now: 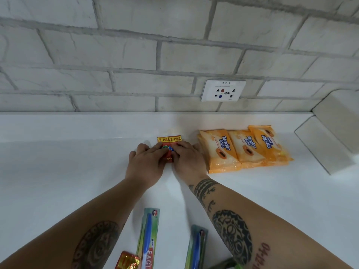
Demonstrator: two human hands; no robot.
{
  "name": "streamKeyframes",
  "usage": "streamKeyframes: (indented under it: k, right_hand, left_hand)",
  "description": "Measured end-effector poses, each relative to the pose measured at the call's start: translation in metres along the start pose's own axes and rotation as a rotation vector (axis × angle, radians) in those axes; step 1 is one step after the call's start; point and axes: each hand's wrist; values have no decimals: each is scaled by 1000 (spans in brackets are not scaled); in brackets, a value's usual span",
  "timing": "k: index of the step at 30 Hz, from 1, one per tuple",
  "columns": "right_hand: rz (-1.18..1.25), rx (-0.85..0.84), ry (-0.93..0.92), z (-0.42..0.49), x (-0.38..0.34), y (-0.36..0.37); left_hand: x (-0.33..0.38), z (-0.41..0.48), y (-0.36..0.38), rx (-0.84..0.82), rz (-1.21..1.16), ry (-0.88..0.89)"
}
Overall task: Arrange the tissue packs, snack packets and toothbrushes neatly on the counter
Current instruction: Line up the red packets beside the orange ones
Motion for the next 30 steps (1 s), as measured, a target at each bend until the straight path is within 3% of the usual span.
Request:
streamKeyframes:
  k: [19,30]
  right_hand:
    - [-4,17,-8,-1,2,-2]
    - [111,89,-38,-31,-5,-21]
  left_hand:
    - [2,0,-3,-52,-19,-24]
    - [1,-22,-29,-105,-100,-8]
Point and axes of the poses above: each hand's wrist, its own z-axis towards the middle knuckle, its own y-axis out of the palm, x = y × z, and after that the axes turned 9 degrees about z, right-handed
